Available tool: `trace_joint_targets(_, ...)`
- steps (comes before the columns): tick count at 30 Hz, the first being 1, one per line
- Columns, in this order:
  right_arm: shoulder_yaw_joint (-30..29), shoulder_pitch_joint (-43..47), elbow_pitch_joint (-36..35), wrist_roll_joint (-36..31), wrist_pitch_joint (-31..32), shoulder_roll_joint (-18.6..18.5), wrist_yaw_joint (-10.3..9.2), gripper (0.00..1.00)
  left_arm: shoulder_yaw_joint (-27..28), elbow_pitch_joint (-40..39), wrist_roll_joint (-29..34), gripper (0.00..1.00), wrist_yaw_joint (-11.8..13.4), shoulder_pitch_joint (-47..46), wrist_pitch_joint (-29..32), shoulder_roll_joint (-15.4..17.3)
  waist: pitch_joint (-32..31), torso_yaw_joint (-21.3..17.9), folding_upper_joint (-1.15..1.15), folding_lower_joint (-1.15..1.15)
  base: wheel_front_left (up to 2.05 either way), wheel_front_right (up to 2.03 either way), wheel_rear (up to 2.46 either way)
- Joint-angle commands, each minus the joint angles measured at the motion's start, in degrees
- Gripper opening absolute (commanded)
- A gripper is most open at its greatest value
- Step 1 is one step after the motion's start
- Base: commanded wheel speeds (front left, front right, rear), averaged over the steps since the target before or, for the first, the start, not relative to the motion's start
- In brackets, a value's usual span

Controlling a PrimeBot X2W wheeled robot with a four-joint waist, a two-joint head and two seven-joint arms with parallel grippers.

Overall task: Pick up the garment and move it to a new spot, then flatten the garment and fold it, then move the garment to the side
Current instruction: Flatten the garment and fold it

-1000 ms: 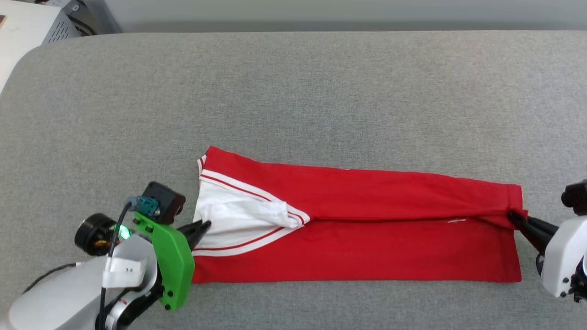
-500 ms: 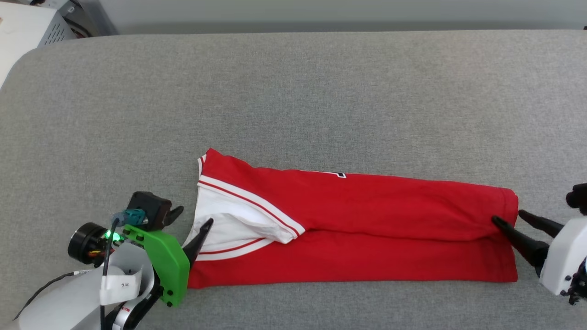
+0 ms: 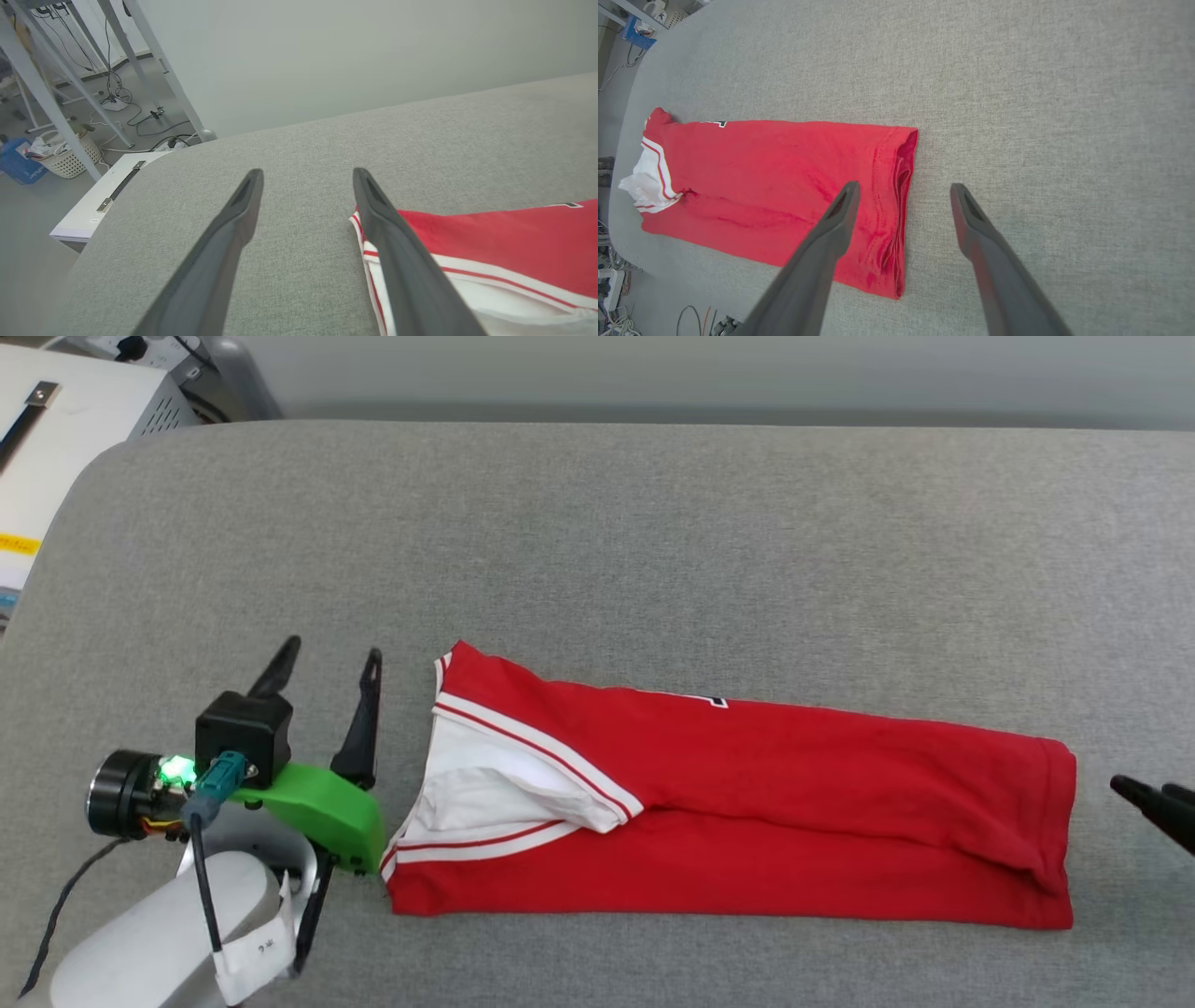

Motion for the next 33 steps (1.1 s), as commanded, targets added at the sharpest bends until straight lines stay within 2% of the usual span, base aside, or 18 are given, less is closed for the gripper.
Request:
trace_joint_targets(1, 0.1, 0.6, 0.9, 0.2, 0.8, 0.8, -0.04, 1.0, 2.5, -0.6, 2.8, 1.0, 1.3, 1.7, -0.3, -1.4, 0.9, 0.9, 0.0, 0.0, 0.0, 0.0, 0.0)
trace_joint_targets(5, 1.7, -0.1, 3.2, -0.5, 2.1, 3.2, -0.04, 1.0, 9.1, -1.4, 8.7, 1.0, 3.3, 5.8, -0.3, -5.0, 2.0, 1.9, 0.0, 0.0, 0.0, 0.0, 0.0)
trace_joint_targets(9, 3.9, -1.5, 5.3, -1.7, 2.8, 5.9, -0.04, 1.0, 15.0, -2.0, 14.7, 1.0, 3.7, 10.4, -0.3, -8.9, 2.9, 2.6, 0.0, 0.0, 0.0, 0.0, 0.0)
trace_joint_targets(14, 7.1, -3.5, 7.2, -2.8, 3.0, 8.8, -0.04, 1.0, 21.2, -1.9, 21.4, 1.0, 2.2, 15.0, -0.3, -14.7, 3.5, 3.1, 0.0, 0.0, 0.0, 0.0, 0.0)
trace_joint_targets(18, 9.6, -4.8, 8.5, -4.0, 2.8, 10.1, -0.04, 1.0, 25.6, -1.1, 26.0, 1.0, -0.1, 18.1, -0.3, -19.3, 3.5, 3.3, 0.0, 0.0, 0.0, 0.0, 0.0)
trace_joint_targets(19, 10.1, -5.2, 8.8, -4.4, 2.4, 10.2, -0.04, 0.88, 26.8, -1.0, 27.1, 1.0, -0.8, 18.7, -0.3, -20.6, 3.5, 3.3, 0.0, 0.0, 0.0, 0.0, 0.0)
trace_joint_targets(20, 10.3, -5.4, 9.0, -4.7, 2.0, 10.2, -0.04, 0.31, 27.8, -0.9, 28.0, 1.0, -1.5, 19.1, -0.3, -21.5, 3.4, 3.3, 0.0, 0.0, 0.0, 0.0, 0.0)
trace_joint_targets(21, 10.6, -5.7, 9.4, -4.9, 1.4, 10.1, -0.04, 0.0, 28.9, -0.7, 29.0, 1.0, -2.3, 19.7, -0.3, -22.5, 3.3, 3.2, 0.0, 0.0, 0.0, 0.0, 0.0)
trace_joint_targets(25, 10.6, -6.3, 11.0, -5.7, -0.7, 8.8, -0.04, 0.0, 32.6, 0.1, 32.0, 1.0, -5.5, 21.5, -0.3, -25.7, 2.4, 3.0, 0.0, 0.0, 0.0, 0.0, 0.0)
trace_joint_targets(33, 6.3, -5.9, 14.7, -4.7, -3.1, 2.9, -0.04, 0.0, 37.4, 0.6, 37.1, 1.0, -11.6, 23.5, -0.3, -28.4, 0.1, 1.9, 0.0, 0.0, 0.0, 0.0, 0.0)
